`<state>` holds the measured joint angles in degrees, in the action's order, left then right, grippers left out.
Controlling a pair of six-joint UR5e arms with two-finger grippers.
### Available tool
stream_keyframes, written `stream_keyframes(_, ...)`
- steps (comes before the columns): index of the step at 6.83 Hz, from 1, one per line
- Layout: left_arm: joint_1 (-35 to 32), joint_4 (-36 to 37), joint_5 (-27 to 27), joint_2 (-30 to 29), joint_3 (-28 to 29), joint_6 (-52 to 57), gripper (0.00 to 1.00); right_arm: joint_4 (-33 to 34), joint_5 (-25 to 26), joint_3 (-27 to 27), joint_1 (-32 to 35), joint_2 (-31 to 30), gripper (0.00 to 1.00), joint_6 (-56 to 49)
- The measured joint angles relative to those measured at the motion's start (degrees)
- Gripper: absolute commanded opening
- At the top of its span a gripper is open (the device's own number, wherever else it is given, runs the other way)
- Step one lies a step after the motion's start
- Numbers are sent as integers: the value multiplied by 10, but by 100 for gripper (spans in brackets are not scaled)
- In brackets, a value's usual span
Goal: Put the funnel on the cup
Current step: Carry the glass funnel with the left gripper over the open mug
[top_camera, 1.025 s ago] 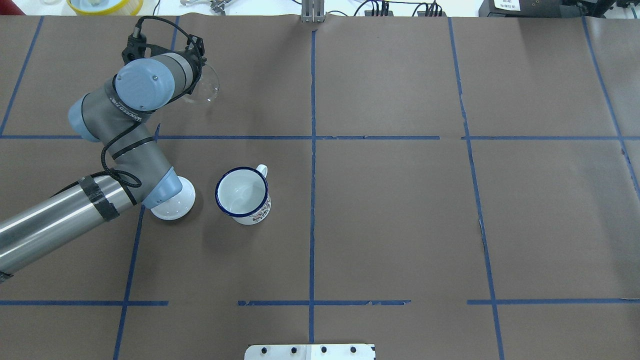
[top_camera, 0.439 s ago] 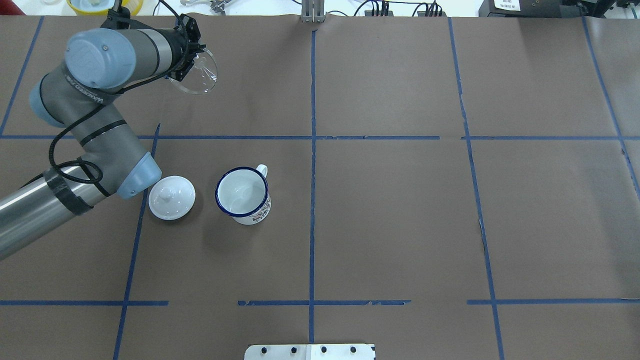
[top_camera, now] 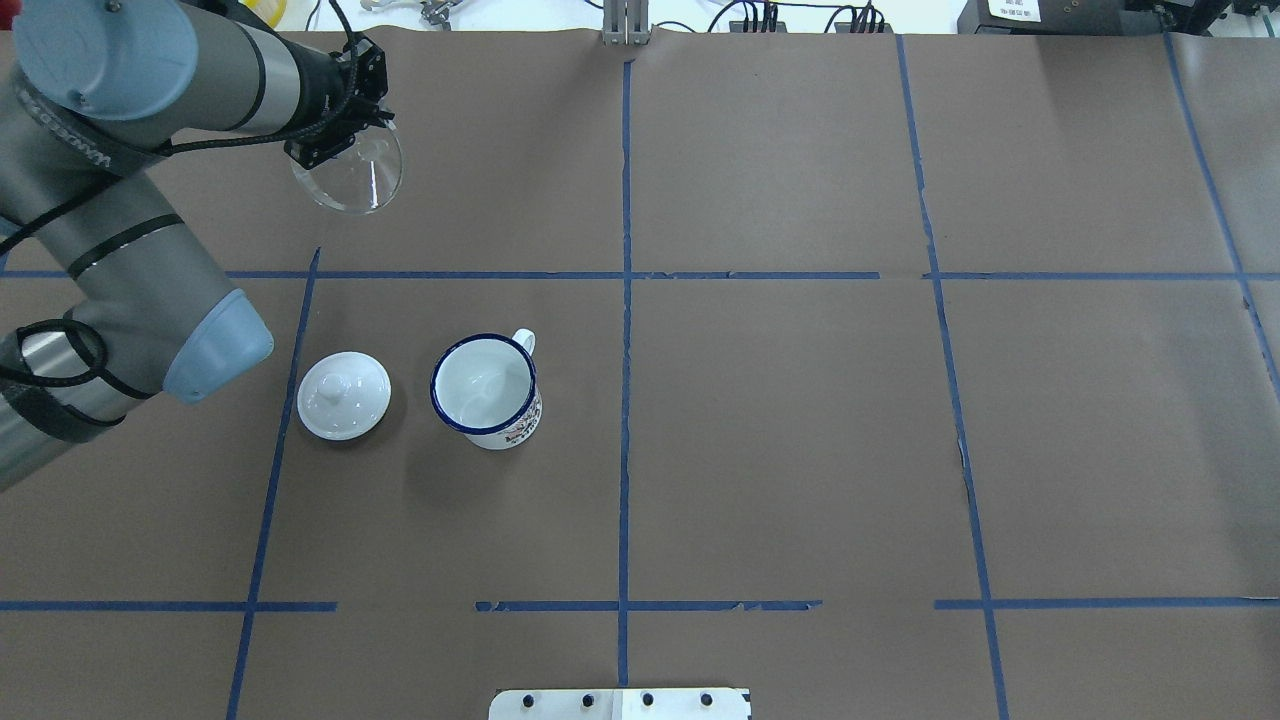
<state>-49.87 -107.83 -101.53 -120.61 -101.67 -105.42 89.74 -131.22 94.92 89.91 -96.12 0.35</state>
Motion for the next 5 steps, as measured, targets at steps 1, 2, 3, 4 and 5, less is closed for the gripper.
stream_keyframes(1,-1,83,-22,-4,-36,53,0,0,0,0,0,0,100,0)
stream_keyframes(2,-1,152,-33,-11,-63,90,0,0,0,0,0,0,100,0)
stream_keyframes(3,6,203,-48,-19,-82,120,0,0,0,0,0,0,100,0)
stream_keyframes(4,23,251,-65,-33,-92,161,0,0,0,0,0,0,100,0)
stream_keyframes(5,42,300,-73,-51,-104,208,0,0,0,0,0,0,100,0)
